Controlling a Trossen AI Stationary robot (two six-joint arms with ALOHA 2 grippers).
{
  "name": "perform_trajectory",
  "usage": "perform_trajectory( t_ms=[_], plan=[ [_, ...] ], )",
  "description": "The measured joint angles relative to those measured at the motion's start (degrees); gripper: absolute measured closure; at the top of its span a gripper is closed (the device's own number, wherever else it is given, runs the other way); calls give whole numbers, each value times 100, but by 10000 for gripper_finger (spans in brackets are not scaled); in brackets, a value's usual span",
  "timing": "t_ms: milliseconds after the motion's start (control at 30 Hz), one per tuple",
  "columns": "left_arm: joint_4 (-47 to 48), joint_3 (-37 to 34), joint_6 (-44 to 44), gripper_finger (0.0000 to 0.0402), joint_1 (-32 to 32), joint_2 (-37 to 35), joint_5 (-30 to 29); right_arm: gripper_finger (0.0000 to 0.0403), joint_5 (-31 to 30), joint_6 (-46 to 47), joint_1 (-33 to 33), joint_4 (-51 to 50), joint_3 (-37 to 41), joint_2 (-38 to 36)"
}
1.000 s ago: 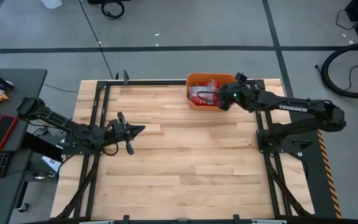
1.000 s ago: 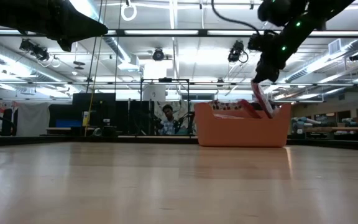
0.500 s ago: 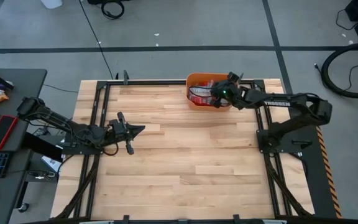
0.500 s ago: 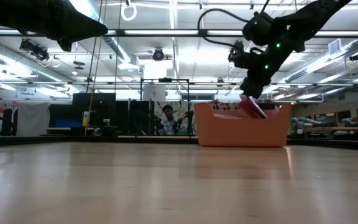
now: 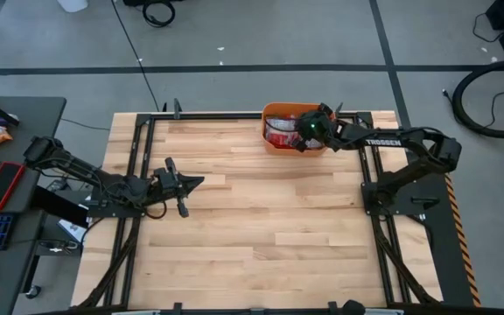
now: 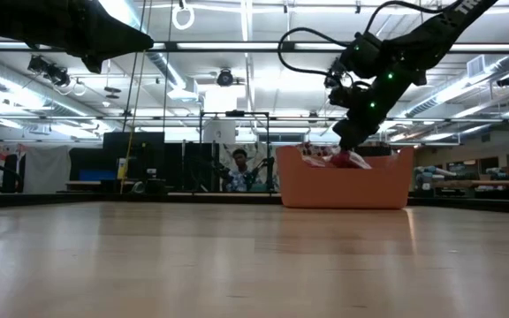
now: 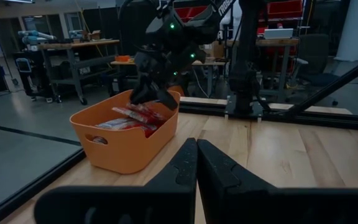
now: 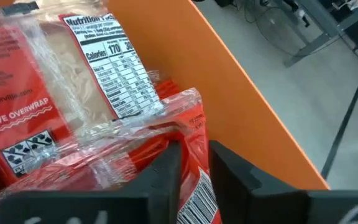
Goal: Sort popcorn bags into baskets
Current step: Put the red popcorn bag into the orange bin, then return to Home Position
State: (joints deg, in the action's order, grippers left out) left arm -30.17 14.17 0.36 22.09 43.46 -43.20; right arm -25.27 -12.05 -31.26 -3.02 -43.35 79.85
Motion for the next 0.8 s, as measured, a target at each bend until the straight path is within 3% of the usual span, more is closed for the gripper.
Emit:
perform_trajectory(
  t_ms=[233, 400, 600, 800],
  plan=[
    [-4, 0, 71, 392, 0, 0, 0, 289, -53, 220, -7, -126, 9, -585],
    [2, 0, 186, 392, 2, -47, 0, 289, 586, 485, -7, -153, 7, -1279],
    [84, 0, 289, 392, 221, -359, -5, 290, 1775, 955, 56, -437, 148, -1850],
    [205, -95, 419, 392, 604, -702, -173, 292, 1942, 1289, 389, 206, 896, -2462]
  ],
)
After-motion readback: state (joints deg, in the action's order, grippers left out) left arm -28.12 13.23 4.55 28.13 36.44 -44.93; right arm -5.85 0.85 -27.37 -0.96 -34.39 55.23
